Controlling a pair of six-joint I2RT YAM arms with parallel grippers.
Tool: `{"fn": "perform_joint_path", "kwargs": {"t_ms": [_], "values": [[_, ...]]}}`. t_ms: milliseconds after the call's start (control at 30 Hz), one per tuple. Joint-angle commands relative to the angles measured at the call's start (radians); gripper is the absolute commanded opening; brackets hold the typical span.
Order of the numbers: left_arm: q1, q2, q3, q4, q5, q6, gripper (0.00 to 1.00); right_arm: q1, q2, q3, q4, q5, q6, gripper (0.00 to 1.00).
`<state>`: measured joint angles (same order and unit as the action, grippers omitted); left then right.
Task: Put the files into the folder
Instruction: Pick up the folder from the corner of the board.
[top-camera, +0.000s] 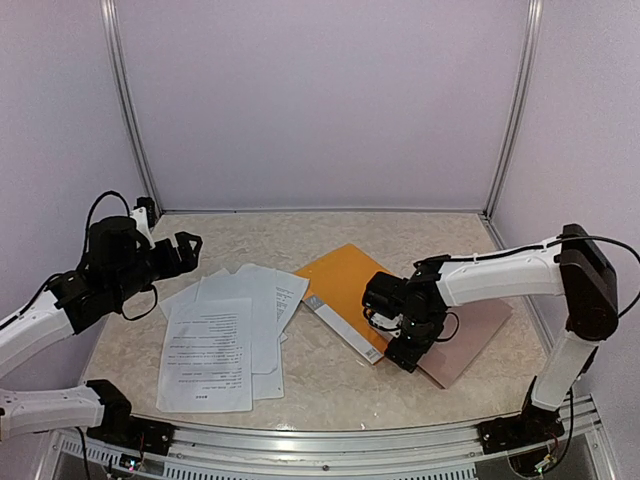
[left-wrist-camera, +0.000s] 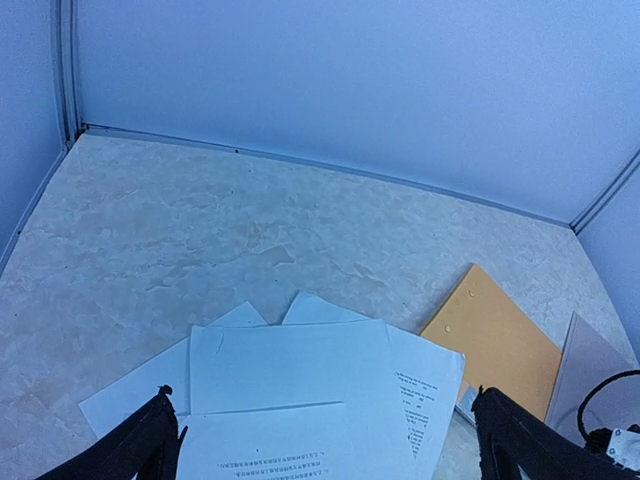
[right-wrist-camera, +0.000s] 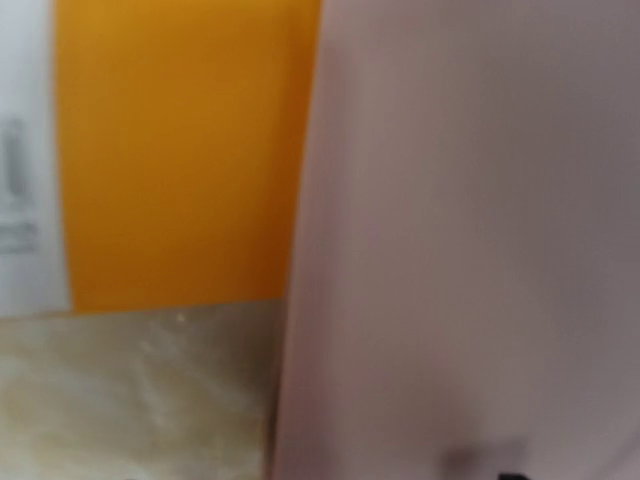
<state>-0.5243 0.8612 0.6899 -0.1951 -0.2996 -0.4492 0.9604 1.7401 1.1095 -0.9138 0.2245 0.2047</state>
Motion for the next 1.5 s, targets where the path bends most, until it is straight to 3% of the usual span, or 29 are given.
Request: {"fn": "perform_joint_path", "kwargs": {"t_ms": [0,233,433,767,1133,1300,1467], "values": [[-0.011,-0.02,-0.006,-0.014,0.005,-0.014,0.99,0.005,0.03,0.027,-0.06,0.042,0.022,0.73],[-0.015,-0.019,-0.009,-0.002,0.024,-0.03,0.99,-0.011,0.066,0.055,-0.076,0.06,0.016,0.63],[-0.02,-0.015,-0.009,-0.002,0.03,-0.034,0.99,-0.017,0.093,0.069,-0.08,0.118,0.011,0.46],[-0.022,-0.007,-0.009,0.009,0.03,-0.034,0.99,-0.017,0.095,0.083,-0.098,0.215,0.018,0.3],[-0.026,0.015,-0.003,0.02,0.033,-0.036,0.99,0.004,0.116,0.108,-0.13,0.331,0.035,0.04],[-0.029,0.022,0.0,0.022,0.036,-0.036,0.99,0.016,0.099,0.101,-0.104,0.273,0.024,0.11],[-0.032,0.026,0.001,0.025,0.038,-0.036,0.99,0.018,0.038,0.066,-0.063,0.202,0.044,0.37]]}}
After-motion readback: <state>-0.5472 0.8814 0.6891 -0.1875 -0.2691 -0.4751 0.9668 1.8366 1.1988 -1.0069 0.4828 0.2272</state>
